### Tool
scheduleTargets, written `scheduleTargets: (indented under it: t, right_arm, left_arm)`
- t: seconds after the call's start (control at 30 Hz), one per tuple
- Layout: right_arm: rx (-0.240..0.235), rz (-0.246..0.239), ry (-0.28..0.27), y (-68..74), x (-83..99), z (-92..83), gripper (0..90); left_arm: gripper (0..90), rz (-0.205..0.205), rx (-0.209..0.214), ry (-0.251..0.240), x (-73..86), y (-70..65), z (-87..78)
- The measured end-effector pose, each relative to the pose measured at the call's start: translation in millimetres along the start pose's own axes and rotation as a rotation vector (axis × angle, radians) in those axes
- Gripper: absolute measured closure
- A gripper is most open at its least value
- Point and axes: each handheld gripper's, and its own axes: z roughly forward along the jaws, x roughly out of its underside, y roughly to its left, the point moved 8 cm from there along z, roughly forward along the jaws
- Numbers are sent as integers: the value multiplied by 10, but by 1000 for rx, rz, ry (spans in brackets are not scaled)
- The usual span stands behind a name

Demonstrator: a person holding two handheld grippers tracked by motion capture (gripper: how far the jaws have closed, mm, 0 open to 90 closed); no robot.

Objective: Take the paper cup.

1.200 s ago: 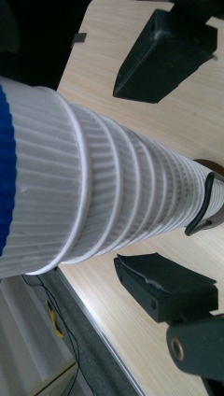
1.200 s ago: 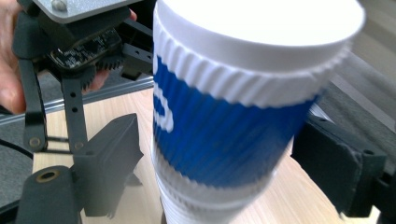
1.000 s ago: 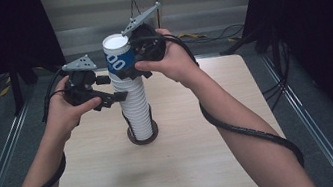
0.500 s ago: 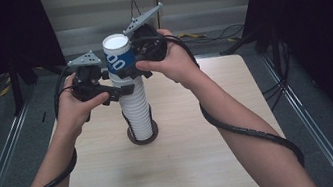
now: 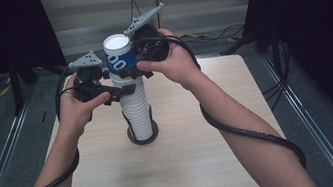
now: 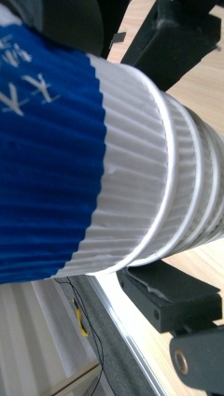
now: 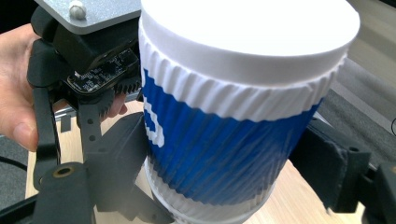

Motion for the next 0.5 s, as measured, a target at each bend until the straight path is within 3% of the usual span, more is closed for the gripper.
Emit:
scheduleTargets:
  t: [0.13,0.27,0.37,0.5]
  right_arm:
    - [-3,10,-30,-4,16,12,196]
    - [-1,18,-24,5,82,105,157]
    - [-5,57,-46,9,106,191,156]
    - [-5,45,-46,4,88,198,168]
  left_arm:
    - [118,-1,0,-2,6,7,-4]
    - [118,6,2,-2,3,-9,3]
    - [118,10,-2,2,3,-13,3]
    - [119,11,0,-1,6,-8,0]
